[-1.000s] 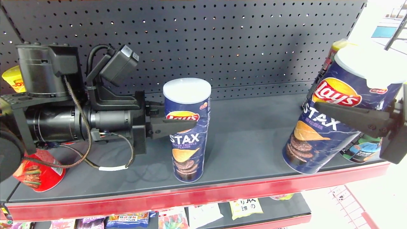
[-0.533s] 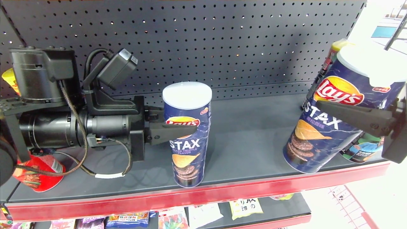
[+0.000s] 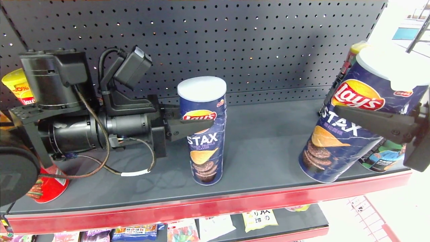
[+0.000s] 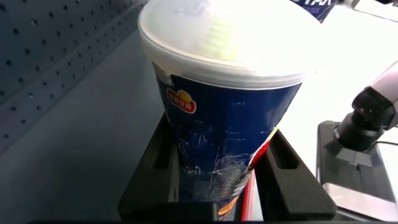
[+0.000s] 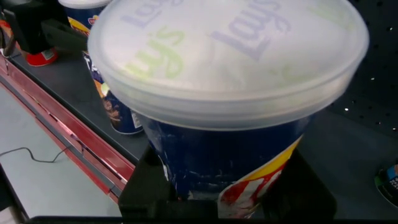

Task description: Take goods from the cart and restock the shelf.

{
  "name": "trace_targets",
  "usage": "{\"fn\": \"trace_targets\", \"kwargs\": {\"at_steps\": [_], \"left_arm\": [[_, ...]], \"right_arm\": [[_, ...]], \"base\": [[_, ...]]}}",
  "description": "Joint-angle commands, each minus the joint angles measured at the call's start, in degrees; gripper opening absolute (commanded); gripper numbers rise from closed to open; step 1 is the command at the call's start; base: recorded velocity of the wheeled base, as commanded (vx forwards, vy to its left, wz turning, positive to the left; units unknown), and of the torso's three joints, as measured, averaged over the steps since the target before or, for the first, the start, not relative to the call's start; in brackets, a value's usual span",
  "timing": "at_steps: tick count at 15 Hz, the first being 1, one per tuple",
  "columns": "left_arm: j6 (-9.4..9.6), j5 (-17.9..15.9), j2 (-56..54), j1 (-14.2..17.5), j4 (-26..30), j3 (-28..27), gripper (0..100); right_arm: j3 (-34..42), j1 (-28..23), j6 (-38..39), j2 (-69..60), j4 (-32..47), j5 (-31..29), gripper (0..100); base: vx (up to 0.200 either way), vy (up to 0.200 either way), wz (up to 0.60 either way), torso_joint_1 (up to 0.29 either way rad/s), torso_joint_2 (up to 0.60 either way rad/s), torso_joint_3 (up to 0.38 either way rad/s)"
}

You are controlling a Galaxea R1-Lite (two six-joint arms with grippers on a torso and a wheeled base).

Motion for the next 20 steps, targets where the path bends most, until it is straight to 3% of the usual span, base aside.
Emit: {"fn": "trace_targets", "kwargs": {"at_steps": [1,6,16,20], "left_arm": [[-0.02,0.28,0.29,-0.55,-0.13,1.42,0],[-0.02,0.46,-1.64,-1.78,-0.31,4.15,0],[-0.11,2.39,-2.96,-3.71,-0.22,4.41,0],[-0.11,2.74,-4.37,-3.71,-0.13,7.66,0]], "right_arm": [[0.10,0.03,-0.03,0.07,-0.03,0.01,0],[0.28,0.03,0.06,0.07,-0.03,0.01,0],[0.28,0.03,0.06,0.34,-0.03,0.01,0],[0.28,0.03,0.06,0.25,-0.03,0.01,0]], "base": [[0.000,0.000,0.00,0.000,0.00,0.000],[0.000,0.000,0.00,0.000,0.00,0.000],[0.000,0.000,0.00,0.000,0.00,0.000],[0.000,0.000,0.00,0.000,0.00,0.000]]}}
